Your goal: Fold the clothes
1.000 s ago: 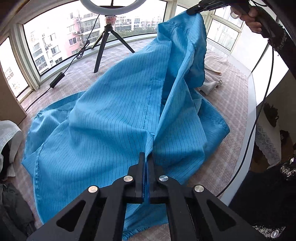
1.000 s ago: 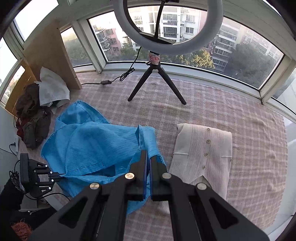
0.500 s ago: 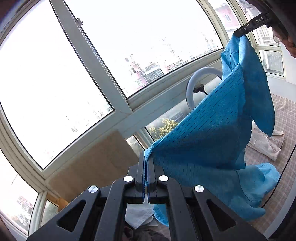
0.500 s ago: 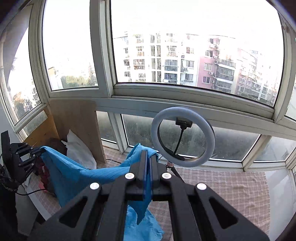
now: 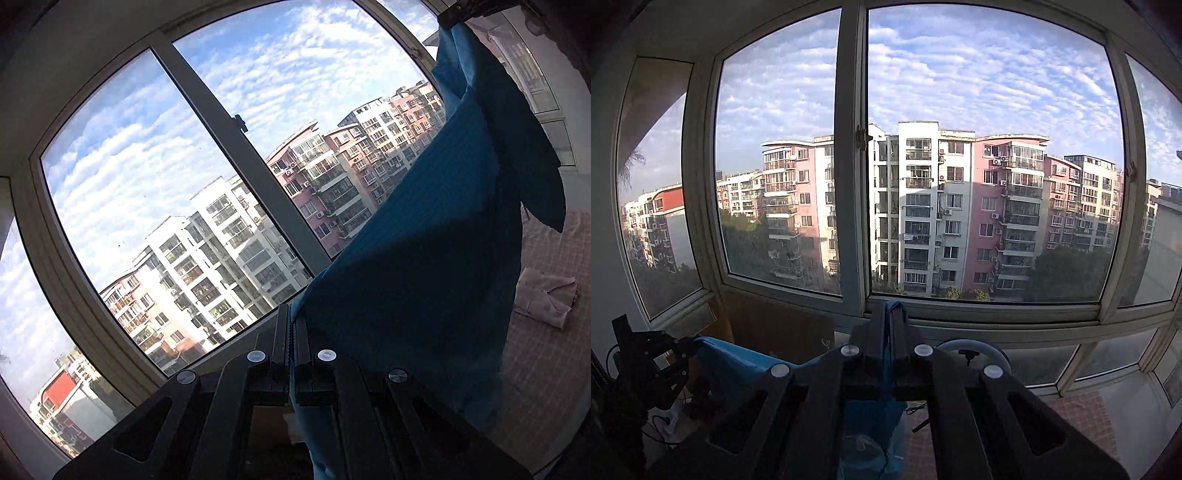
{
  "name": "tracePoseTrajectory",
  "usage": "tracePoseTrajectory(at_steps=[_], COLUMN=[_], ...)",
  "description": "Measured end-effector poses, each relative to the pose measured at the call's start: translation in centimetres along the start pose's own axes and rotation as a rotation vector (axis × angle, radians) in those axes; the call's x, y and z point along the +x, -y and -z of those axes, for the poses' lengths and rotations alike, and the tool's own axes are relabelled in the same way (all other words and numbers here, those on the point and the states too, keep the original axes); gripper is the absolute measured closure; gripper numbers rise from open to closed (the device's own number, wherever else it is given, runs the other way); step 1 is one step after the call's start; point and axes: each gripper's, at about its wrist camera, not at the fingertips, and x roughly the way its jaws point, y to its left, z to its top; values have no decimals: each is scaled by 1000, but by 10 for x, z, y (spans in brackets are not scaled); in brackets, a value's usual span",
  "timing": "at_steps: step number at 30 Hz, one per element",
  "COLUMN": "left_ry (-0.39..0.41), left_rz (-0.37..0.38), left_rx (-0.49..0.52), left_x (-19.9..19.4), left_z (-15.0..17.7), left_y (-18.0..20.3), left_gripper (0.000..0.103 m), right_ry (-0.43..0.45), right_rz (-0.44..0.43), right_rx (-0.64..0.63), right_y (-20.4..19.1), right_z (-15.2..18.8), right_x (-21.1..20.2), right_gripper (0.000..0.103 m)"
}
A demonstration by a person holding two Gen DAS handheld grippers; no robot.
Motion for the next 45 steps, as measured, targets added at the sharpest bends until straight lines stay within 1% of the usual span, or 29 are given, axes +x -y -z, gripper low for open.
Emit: tracePoseTrajectory(at_steps=[3,5,9,11,14,16,18,21,24,28,31,35,36,39,42,43,44,45], left_ry=[44,66,99,108,117,105,87,26,-61,-206,-319,-443,-468,-528,-590,-615,-640,-665], left_rz=[-16,-27,-35,-30,-38,-45,-47,-35,-21,-6,10,59,59,41,61,71,77,84], left_rx=[11,32,76,78,92,105,118,130,150,181,201,159,157,149,114,110,114,124], left_x=[-32,-52,-85,-97,-108,-102,-91,-55,-1,98,178,272,291,339,374,383,392,401], left_z=[-4,-5,-5,-5,-5,-6,-5,2,17,49,84,129,142,181,219,234,247,255], left_y=[-21,-31,-46,-53,-56,-53,-48,-32,-7,41,86,137,147,177,200,207,215,224], left_gripper=[102,102,102,102,102,102,102,102,102,102,102,102,102,102,102,101,98,98], right_ry=[45,60,67,70,68,59,35,-28,-114,-230,-315,-396,-411,-446,-480,-500,-527,-565], right_rz=[17,29,73,85,95,99,93,66,35,42,55,83,92,128,170,174,171,167], right_rx=[3,3,-17,-24,-22,-21,-15,-2,18,15,-5,-70,-82,-115,-167,-175,-176,-181], right_y=[-23,-37,-62,-67,-72,-68,-59,-40,-10,18,33,43,44,45,41,41,40,39], right_z=[-13,-20,-26,-26,-24,-20,-14,2,28,70,104,151,163,199,240,254,268,282], right_x=[-36,-54,-79,-88,-88,-81,-63,-19,40,144,222,315,336,396,443,457,470,481], right_gripper=[102,102,102,102,102,102,102,102,102,102,102,102,102,102,102,102,101,101])
